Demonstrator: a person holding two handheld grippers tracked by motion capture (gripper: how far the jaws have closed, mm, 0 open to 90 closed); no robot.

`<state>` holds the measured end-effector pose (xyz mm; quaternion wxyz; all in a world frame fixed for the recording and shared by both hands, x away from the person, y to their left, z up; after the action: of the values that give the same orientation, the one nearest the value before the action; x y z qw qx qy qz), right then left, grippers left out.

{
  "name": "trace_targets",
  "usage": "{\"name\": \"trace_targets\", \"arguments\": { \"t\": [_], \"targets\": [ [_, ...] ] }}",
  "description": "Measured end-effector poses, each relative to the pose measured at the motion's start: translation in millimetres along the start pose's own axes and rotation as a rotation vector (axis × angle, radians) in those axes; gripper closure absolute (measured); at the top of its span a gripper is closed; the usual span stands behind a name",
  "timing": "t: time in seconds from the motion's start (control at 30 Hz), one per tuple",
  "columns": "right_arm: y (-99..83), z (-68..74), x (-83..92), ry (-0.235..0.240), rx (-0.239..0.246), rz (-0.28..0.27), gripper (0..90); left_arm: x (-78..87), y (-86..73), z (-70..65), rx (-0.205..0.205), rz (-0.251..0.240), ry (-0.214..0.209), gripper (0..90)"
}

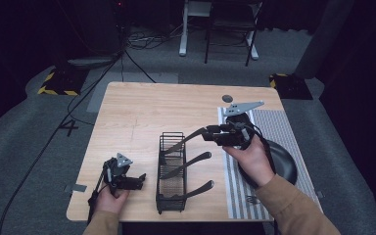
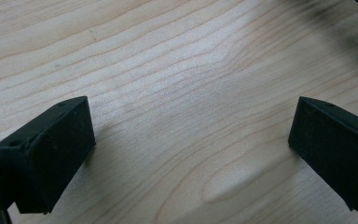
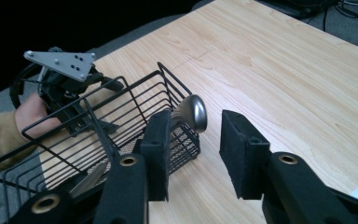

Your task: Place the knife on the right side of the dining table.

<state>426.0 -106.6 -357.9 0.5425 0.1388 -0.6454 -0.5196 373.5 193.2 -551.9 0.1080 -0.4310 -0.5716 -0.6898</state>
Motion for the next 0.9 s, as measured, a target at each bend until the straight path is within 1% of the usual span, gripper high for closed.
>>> {"name": "trace_targets", "arguments": {
  "t": [0.1, 0.17, 0.37, 0.47, 0.57, 0.63, 0.7, 0.8, 0.9],
  "targets": [
    [2.4, 1.7, -2.8, -0.022, 0.030, 0.017, 67.0, 0.0, -0.1, -0.2, 0.002, 0.001, -0.001, 0.6],
    [3.8, 3.8, -4.3, -0.024, 0.045, 0.017, 68.1, 0.1, -0.1, -0.2, 0.001, 0.001, -0.001, 0.6],
    [5.8, 4.5, -10.5, -0.014, 0.043, 0.032, 71.0, 0.1, -0.1, -0.2, 0.001, 0.001, -0.001, 0.5],
    [6.9, 5.0, -12.0, -0.006, 0.043, 0.036, 75.1, 0.0, 0.0, 0.0, 0.000, 0.000, 0.000, 0.5],
    [7.1, 7.1, -11.5, -0.005, 0.054, 0.042, 79.5, 0.0, 0.0, 0.0, 0.000, 0.000, 0.000, 0.5],
    [7.0, 9.4, -10.9, -0.005, 0.060, 0.044, 80.5, 0.0, 0.0, 0.0, 0.000, 0.000, 0.000, 0.6],
    [6.9, 12.4, -10.4, 0.007, 0.067, 0.047, 81.6, 0.0, 0.0, 0.0, 0.000, 0.000, 0.000, 0.5],
    [7.6, 17.5, -9.8, 0.040, 0.068, 0.049, 83.1, 0.0, 0.0, 0.0, 0.000, 0.000, 0.000, 0.6],
    [8.9, 23.1, -10.0, 0.042, 0.086, 0.043, 83.4, 0.0, 0.0, 0.0, 0.000, 0.000, 0.000, 0.6]
  ]
}}
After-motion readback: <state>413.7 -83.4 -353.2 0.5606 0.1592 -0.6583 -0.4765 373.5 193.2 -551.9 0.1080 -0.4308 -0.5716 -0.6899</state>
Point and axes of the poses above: each handheld gripper's, and its own axes: x roughly backward along the jaws, y roughly out of its top, z roughly to its left, the point moved 6 cm from there along -x, roughly forward along the jaws, and after that the axes turned 3 degrees about -z, right-handed, at the moved point
